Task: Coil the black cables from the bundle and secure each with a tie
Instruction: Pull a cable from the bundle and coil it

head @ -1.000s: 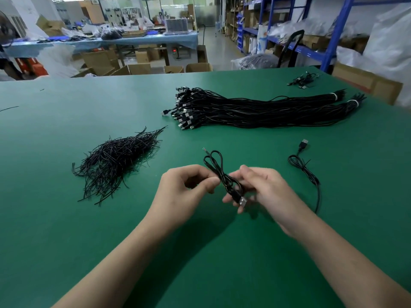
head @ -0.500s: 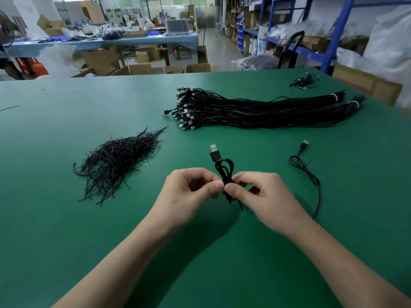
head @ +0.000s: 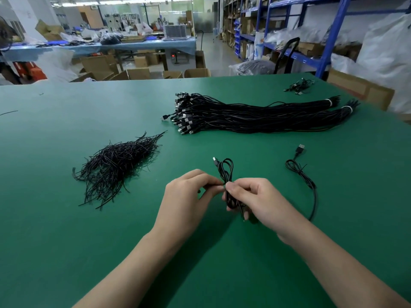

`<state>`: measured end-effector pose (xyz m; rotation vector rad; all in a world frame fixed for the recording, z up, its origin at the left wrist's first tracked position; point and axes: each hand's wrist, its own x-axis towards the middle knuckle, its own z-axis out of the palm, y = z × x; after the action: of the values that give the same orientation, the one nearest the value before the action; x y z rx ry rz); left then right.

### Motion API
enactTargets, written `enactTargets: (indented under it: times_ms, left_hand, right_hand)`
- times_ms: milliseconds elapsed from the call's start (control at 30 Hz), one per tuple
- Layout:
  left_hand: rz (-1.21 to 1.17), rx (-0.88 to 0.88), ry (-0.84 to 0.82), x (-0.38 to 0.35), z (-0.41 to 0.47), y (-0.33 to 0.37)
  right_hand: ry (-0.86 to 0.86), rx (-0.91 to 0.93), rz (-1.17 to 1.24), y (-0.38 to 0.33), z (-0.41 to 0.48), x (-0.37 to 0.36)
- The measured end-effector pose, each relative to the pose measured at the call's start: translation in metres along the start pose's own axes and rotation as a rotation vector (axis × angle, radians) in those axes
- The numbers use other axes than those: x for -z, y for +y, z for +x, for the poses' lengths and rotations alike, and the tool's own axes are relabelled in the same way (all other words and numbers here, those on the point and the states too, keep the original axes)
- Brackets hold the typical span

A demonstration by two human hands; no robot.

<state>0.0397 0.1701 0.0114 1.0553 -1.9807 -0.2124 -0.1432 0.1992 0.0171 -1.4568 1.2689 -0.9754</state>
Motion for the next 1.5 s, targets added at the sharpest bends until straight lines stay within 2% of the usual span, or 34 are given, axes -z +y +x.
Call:
enactTargets:
  times_ms: [67,133,267,400,533,633,733,833,900,1033,1200,1333,1500]
  left_hand:
    - [-0.053,0.110,-0.090,-0.002,-0.003,-0.008]
    - [-0.076,0.173,-0.127,-0.003,-0.004,-0.013]
    - [-0.082,0.275,-0.125,-0.004,-0.003,-0.020]
    - [-0.080,0.270,-0.141,-0.008,-0.005,-0.020]
    - [-0.111,0.258,-0.170,-0.011,-0.006,-0.017]
    - [-0.136,0.258,-0.181,-0.011,-0.005,-0.018]
    - [-0.141,0.257,-0.186,-0.010,-0.005,-0.017]
    - [-0.146,0.251,-0.192,-0.010,-0.005,-0.016]
    - [-0.149,0.245,-0.205,-0.011,-0.005,-0.015]
    - [-0.146,0.246,-0.226,-0.011,-0.007,-0.015]
    - [-0.154,0.245,-0.236,-0.012,-0.007,-0.015]
    - [-0.160,0.240,-0.243,-0.012,-0.007,-0.014]
    - [-0.183,0.234,-0.245,-0.012,-0.008,-0.014]
  right_hand:
    - [0.152,0.045,-0.251,-0.004,0.000,0.011]
    - [0.322,0.034,-0.385,-0.010,0.003,0.036]
    - [0.541,-0.149,-0.719,-0.005,0.014,0.104]
    - [0.537,-0.361,-0.814,0.019,0.025,0.141]
    - [0.505,-0.422,-0.876,0.024,0.033,0.148]
    - [0.513,-0.459,-1.022,0.020,0.033,0.151]
    - [0.591,-0.389,-1.108,0.012,0.032,0.156]
    - [0.649,-0.191,-1.155,0.002,0.036,0.152]
    - [0.588,-0.132,-1.243,0.001,0.040,0.143]
    - [0.379,-0.316,-1.374,0.001,0.046,0.133]
    - [0.274,-0.436,-1.476,-0.017,0.054,0.135]
    - [0.145,-0.336,-1.485,-0.037,0.082,0.121]
    - [0.154,-0.137,-1.373,-0.038,0.140,0.084]
